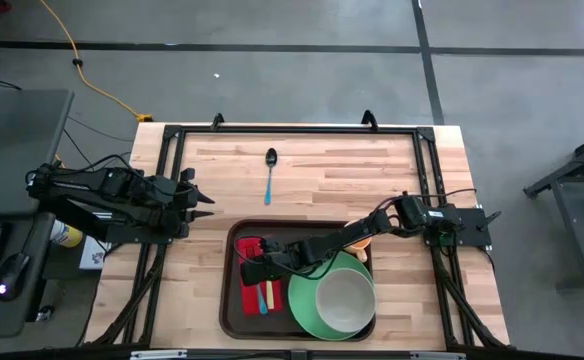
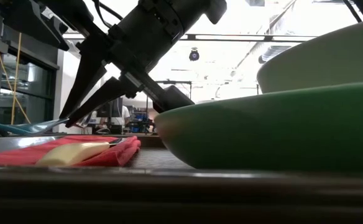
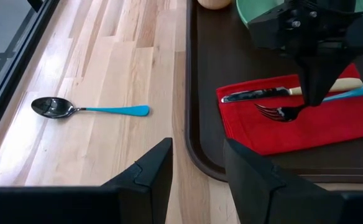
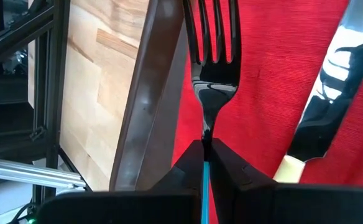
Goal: Set up tray
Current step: Put the blue fork on top of the red napkin to the left of the yellow knife, then put the blue spoon on top of the red napkin to the left of the blue fork
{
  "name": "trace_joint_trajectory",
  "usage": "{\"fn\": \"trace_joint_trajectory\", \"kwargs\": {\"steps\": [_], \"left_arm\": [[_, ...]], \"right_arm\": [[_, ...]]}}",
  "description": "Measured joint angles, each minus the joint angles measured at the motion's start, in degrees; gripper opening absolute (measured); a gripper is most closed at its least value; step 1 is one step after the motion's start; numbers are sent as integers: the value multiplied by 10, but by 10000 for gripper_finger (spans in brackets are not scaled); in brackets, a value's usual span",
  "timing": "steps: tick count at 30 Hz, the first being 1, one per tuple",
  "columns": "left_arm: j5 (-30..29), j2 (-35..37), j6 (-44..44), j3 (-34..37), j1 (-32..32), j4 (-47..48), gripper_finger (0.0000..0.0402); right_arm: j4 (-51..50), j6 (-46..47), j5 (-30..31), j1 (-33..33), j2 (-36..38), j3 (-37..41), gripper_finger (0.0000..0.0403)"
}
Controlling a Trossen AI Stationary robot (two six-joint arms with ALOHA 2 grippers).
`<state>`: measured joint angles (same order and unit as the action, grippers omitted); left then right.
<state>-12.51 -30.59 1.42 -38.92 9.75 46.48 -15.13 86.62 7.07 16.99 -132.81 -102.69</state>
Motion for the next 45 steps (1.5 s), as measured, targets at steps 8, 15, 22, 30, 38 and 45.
{"fn": "trace_joint_trajectory", "kwargs": {"steps": [8,15,22,30,38,45], "left_arm": [[4,0,0,0,0,1,172],[4,0,0,0,0,2,172],[5,0,0,0,0,8,172],[5,0,0,0,0,14,172],[5,0,0,0,0,16,172],[5,0,0,0,0,15,172]], "right_arm": [[22,-18,0,0,0,0,1],[21,-22,2,1,0,0,1],[9,-21,12,1,2,0,1],[-42,-18,15,-2,25,0,1],[-47,-18,2,-3,28,0,3],[-47,-18,3,-7,28,0,62]]}}
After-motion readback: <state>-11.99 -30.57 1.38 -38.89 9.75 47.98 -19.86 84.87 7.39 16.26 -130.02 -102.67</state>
